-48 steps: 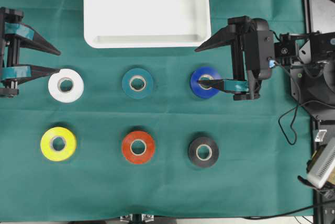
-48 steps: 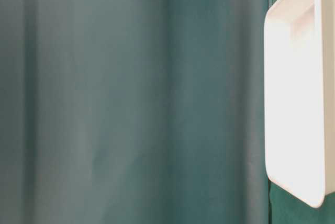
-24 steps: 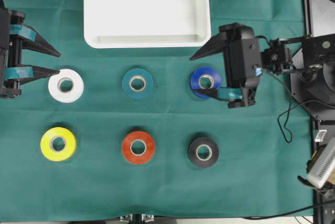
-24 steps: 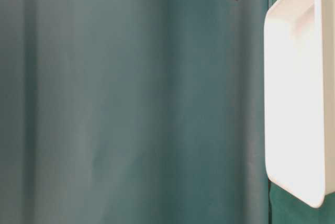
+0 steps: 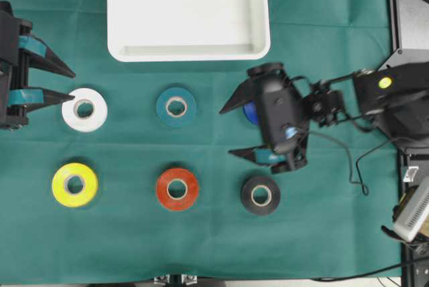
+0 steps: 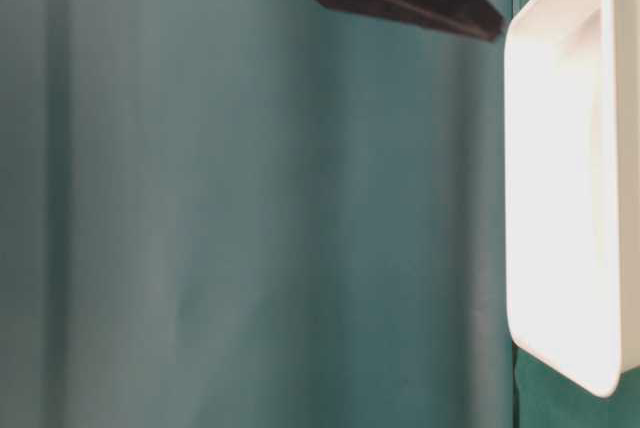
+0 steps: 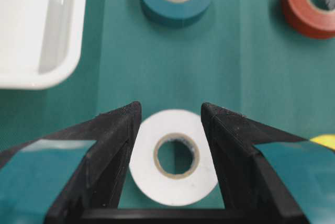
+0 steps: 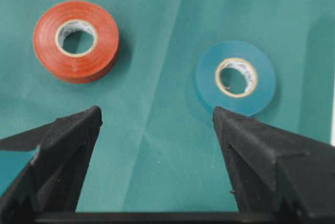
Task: Put the tape alternately from left to right into the white case.
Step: 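Move the right gripper over the red tape roll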
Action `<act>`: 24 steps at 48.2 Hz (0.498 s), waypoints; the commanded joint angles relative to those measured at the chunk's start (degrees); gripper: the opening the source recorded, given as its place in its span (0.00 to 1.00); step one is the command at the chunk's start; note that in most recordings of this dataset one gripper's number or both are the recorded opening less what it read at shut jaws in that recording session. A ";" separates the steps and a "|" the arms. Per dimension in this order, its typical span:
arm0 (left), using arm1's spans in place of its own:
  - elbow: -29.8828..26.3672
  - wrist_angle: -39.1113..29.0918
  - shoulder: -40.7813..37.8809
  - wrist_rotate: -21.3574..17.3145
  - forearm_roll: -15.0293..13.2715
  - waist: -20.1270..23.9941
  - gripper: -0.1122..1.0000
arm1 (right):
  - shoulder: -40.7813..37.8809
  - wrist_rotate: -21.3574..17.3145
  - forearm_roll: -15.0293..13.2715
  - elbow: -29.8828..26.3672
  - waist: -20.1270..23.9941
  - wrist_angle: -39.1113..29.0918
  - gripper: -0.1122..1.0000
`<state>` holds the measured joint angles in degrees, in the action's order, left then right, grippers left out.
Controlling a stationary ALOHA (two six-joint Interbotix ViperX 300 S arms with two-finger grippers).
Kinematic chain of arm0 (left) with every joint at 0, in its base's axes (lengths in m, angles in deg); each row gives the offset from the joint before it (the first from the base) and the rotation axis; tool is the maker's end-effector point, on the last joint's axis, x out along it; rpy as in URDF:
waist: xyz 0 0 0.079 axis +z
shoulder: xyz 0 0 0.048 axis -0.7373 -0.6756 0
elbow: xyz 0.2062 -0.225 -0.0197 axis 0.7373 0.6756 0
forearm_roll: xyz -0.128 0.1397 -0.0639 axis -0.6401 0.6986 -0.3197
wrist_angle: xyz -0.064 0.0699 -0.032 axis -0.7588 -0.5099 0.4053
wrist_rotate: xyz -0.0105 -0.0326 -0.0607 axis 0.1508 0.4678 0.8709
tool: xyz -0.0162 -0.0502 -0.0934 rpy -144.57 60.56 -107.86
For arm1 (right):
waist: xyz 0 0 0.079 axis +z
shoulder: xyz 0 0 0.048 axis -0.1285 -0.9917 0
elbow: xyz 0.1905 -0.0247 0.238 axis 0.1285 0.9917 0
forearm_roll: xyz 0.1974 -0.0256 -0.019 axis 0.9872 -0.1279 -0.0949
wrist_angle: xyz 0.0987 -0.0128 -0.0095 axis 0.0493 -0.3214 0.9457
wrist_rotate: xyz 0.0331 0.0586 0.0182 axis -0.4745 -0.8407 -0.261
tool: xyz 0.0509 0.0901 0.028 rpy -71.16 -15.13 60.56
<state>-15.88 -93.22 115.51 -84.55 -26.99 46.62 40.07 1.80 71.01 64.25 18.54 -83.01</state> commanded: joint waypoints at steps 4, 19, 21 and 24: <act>-1.93 -0.18 -1.76 -0.09 -0.18 -0.18 1.00 | -4.13 -0.09 -0.09 -3.60 0.35 -1.05 0.93; -2.11 -0.26 -2.64 -0.18 -0.18 -0.18 1.00 | -9.14 -0.09 -0.09 -7.03 0.62 -1.05 0.93; -2.11 -0.26 -2.64 -0.09 -0.09 -0.18 1.00 | -9.84 -0.09 -0.09 -7.47 0.70 -0.97 0.93; -2.11 -0.26 -2.64 -0.09 -0.18 -0.18 1.00 | -10.72 -0.09 -0.09 -8.26 0.97 -0.88 0.93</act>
<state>-16.67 -93.83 112.70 -84.64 -27.08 46.62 29.61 1.80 70.92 58.09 18.98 -84.24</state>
